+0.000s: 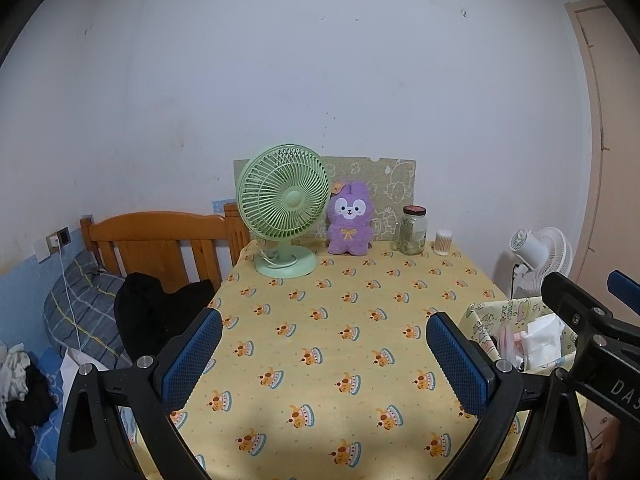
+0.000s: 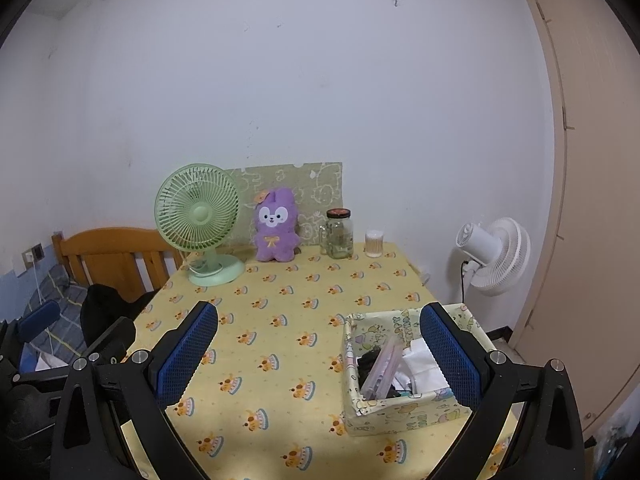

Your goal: Organize soft objects

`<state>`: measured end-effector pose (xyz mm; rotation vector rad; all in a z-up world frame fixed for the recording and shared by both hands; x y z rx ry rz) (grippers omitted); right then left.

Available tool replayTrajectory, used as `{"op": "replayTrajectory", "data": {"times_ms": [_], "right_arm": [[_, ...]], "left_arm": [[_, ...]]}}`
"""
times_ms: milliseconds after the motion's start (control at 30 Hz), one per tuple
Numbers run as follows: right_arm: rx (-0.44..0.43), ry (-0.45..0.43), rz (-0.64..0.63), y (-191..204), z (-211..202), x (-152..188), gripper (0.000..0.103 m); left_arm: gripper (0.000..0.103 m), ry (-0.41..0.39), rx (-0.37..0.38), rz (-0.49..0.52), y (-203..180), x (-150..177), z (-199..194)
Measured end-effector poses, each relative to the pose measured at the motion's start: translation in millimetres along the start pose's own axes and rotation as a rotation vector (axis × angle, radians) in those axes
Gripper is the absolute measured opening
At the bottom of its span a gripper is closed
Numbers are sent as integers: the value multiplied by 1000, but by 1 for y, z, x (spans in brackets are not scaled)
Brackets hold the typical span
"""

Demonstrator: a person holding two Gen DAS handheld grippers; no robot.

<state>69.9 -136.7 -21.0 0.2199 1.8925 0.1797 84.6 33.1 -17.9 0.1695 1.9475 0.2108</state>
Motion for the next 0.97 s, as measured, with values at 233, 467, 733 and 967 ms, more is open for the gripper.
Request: {"op": "replayTrajectory", "data": {"times_ms": [233,467,733,967], "right_arm": [[-4,-2,11,-3,0,-1,102],[-1,1,3,-4,-1,0,102],[-8,7,-8,0,-1,3,102],[-4,20,-5,-2,4,5,102]], "left_arm": [[103,-5,1,6,-3,-2,0],[103,-4,9,-20,0,0,-3],[103,-8,7,-23,3,0,-6],[103,-4,13,-23,4,-1,-4]]}}
Point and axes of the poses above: each gripper's, at about its wrist camera, not at the fingertips, and z roughly the way its jaws point, y to its left, x to its underside, the point moved 8 cm from there along z, roughly the way its jaws point, and after that the axes turned 14 degrees about z, right-handed, at the moved point
